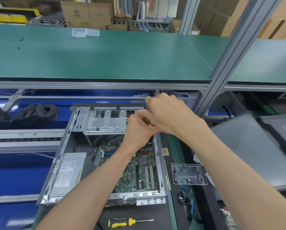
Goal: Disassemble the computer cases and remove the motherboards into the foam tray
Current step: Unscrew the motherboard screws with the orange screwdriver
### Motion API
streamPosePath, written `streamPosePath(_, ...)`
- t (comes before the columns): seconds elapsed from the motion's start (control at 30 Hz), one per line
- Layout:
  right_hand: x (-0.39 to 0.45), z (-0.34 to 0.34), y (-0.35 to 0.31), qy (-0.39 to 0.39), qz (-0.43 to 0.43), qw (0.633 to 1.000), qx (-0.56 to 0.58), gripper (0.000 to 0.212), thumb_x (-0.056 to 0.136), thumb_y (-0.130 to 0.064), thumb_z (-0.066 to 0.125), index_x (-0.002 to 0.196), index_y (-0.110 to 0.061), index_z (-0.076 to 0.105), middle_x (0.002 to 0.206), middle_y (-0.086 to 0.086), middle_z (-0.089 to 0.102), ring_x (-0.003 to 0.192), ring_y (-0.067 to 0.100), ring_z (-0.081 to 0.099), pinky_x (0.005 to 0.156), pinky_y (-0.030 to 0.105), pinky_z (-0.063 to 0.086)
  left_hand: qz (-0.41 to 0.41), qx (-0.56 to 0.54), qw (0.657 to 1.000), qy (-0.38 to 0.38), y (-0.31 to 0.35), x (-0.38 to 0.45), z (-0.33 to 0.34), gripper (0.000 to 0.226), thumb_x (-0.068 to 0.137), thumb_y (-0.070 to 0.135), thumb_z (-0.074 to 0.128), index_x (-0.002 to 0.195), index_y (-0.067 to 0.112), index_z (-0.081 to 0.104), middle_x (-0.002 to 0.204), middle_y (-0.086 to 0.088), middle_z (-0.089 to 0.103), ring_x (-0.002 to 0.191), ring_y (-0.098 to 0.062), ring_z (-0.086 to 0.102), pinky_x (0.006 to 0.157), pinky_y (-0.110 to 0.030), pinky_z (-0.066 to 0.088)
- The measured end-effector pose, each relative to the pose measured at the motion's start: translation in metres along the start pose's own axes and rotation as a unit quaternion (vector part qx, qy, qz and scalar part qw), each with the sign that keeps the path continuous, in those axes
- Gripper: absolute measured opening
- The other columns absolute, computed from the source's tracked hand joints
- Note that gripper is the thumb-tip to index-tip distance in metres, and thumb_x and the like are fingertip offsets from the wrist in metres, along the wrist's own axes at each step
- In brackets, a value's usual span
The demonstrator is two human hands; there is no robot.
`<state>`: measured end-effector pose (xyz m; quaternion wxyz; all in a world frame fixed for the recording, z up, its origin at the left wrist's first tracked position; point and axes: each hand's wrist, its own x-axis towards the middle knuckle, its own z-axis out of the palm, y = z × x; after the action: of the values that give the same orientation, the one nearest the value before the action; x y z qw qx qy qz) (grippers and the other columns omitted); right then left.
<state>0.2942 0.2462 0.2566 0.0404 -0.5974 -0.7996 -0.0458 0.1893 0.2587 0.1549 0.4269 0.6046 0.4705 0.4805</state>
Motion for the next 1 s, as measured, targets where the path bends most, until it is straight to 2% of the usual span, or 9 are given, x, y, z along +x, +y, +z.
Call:
streamPosePath(0.07, 0.002, 0.002, -0.005, 0.003, -0.012, 1.000, -0.005, 0.020, 0.100, -0.027, 0.048, 0.108, -0.009, 0.054, 0.076, 0.003, 0.032, 0.079, 0.033, 0.047, 0.064, 0.041, 0.034, 0.011, -0.003, 1.000, 0.012, 0.003, -0.001, 0.004, 0.012, 0.049, 0.042, 0.069, 0.050, 0.041, 0.056, 0.046, 0.020, 0.047, 0.044, 0.000, 0.037, 0.044, -0.010, 0.026)
streamPosePath(0.13, 0.005, 0.000, -0.003, -0.014, -0.041, 0.999, 0.019, 0.017, 0.096, -0.021, 0.051, 0.105, -0.008, 0.056, 0.087, 0.008, 0.047, 0.085, 0.035, 0.053, 0.066, 0.039, 0.036, 0.029, 0.016, 0.999, -0.005, 0.004, 0.000, 0.002, 0.014, 0.055, 0.033, 0.070, 0.058, 0.040, 0.058, 0.045, 0.021, 0.048, 0.041, 0.001, 0.037, 0.041, -0.007, 0.023)
streamPosePath(0.27, 0.004, -0.004, 0.004, -0.035, -0.102, 0.993, 0.056, 0.011, 0.085, -0.021, 0.063, 0.093, -0.015, 0.061, 0.098, 0.004, 0.052, 0.086, 0.024, 0.049, 0.069, 0.033, 0.030, 0.057, -0.033, 0.990, -0.122, -0.001, 0.006, -0.017, 0.023, 0.073, 0.013, 0.071, 0.074, -0.002, 0.055, 0.047, 0.014, 0.037, 0.043, -0.003, 0.025, 0.045, -0.014, 0.020)
streamPosePath(0.37, 0.001, -0.005, 0.009, -0.055, -0.110, 0.987, 0.105, 0.013, 0.078, -0.016, 0.067, 0.086, -0.023, 0.061, 0.094, -0.005, 0.054, 0.083, 0.017, 0.052, 0.067, 0.031, 0.035, 0.047, -0.015, 0.987, -0.154, 0.003, 0.005, -0.026, 0.040, 0.072, 0.021, 0.072, 0.051, 0.020, 0.037, 0.048, 0.015, 0.021, 0.049, -0.005, 0.015, 0.049, -0.019, 0.014)
streamPosePath(0.43, 0.000, -0.006, 0.012, -0.061, -0.112, 0.982, 0.142, 0.015, 0.076, -0.021, 0.068, 0.087, -0.024, 0.058, 0.092, -0.006, 0.058, 0.081, 0.017, 0.056, 0.066, 0.033, 0.044, 0.042, -0.002, 0.991, -0.127, 0.004, 0.006, -0.027, 0.046, 0.071, 0.014, 0.077, 0.043, 0.027, 0.043, 0.047, 0.014, 0.019, 0.050, -0.006, 0.014, 0.050, -0.021, 0.012)
streamPosePath(0.6, -0.003, 0.001, -0.001, 0.046, -0.027, 0.998, -0.030, 0.036, 0.097, -0.050, 0.042, 0.093, -0.015, 0.035, 0.068, 0.000, 0.032, 0.066, 0.028, 0.037, 0.060, 0.038, 0.034, 0.056, 0.037, 0.997, -0.044, 0.003, 0.008, -0.017, 0.037, 0.066, 0.007, 0.083, 0.050, 0.029, 0.058, 0.048, 0.015, 0.049, 0.045, -0.002, 0.034, 0.046, -0.015, 0.028)
streamPosePath(0.7, 0.001, 0.002, -0.007, 0.044, -0.017, 0.998, -0.030, 0.024, 0.100, -0.033, 0.045, 0.091, -0.012, 0.038, 0.067, -0.001, 0.020, 0.071, 0.029, 0.036, 0.062, 0.039, 0.031, 0.057, 0.055, 0.997, -0.023, 0.003, 0.007, -0.011, 0.036, 0.064, 0.016, 0.083, 0.052, 0.038, 0.056, 0.051, 0.020, 0.053, 0.046, 0.000, 0.040, 0.047, -0.011, 0.029)
streamPosePath(0.83, 0.004, -0.001, 0.001, -0.006, -0.076, 0.997, 0.023, 0.015, 0.088, -0.023, 0.052, 0.090, -0.009, 0.050, 0.079, 0.006, 0.048, 0.077, 0.033, 0.050, 0.066, 0.037, 0.035, 0.044, 0.025, 0.991, -0.124, 0.000, 0.009, -0.022, 0.018, 0.071, 0.021, 0.077, 0.075, 0.027, 0.060, 0.050, 0.011, 0.045, 0.042, -0.005, 0.032, 0.044, -0.017, 0.026)
streamPosePath(1.0, 0.002, -0.005, 0.009, -0.035, -0.085, 0.991, 0.097, 0.011, 0.074, -0.025, 0.065, 0.082, -0.017, 0.064, 0.085, 0.000, 0.060, 0.080, 0.025, 0.057, 0.059, 0.032, 0.037, 0.062, 0.013, 0.980, -0.186, 0.003, 0.013, -0.032, 0.032, 0.081, 0.014, 0.071, 0.061, 0.039, 0.066, 0.054, 0.007, 0.018, 0.053, -0.014, 0.013, 0.052, -0.026, 0.013)
